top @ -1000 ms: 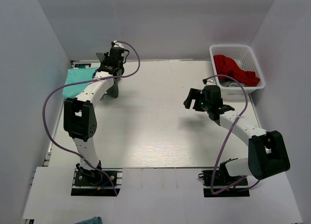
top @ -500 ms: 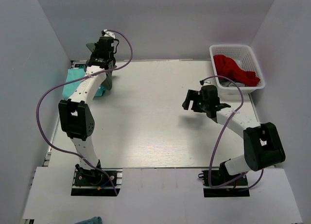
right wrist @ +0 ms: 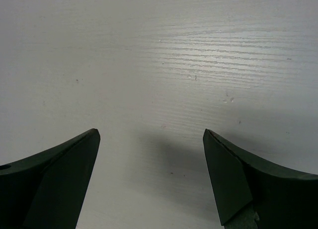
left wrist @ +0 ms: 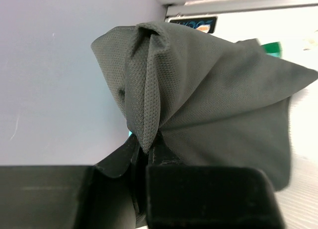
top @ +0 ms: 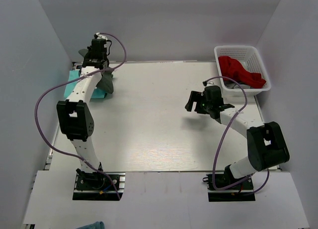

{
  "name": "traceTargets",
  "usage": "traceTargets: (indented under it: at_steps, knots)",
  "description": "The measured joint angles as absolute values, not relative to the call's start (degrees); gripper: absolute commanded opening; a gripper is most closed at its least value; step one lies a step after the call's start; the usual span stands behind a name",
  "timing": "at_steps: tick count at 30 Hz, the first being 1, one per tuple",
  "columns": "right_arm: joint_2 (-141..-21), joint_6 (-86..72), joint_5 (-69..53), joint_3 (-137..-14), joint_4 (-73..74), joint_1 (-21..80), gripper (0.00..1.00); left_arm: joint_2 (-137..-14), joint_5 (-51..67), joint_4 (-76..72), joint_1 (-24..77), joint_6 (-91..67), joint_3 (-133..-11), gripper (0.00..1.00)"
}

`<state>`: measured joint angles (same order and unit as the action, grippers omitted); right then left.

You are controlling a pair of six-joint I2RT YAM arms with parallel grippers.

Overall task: Fold and stack the t-shirts
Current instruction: Put the neatly folded tshirt into the corner of the board with the left arm

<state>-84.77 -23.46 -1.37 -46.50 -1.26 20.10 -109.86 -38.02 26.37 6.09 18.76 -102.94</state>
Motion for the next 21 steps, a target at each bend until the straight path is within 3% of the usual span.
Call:
traceTargets:
  at_steps: [18,21]
  knots:
    - [-91.5,-22.0,-4.3,-50.4,1.3,20.0,0.9,-124.3,-37.5,22.0,-2.2,24.2,-106.4,0.0]
    - [-91.7,-22.0,-4.6,-50.8,1.8,20.0,0.9,-127.2,-39.4,22.2,-3.7,24.2,-109.1,0.59]
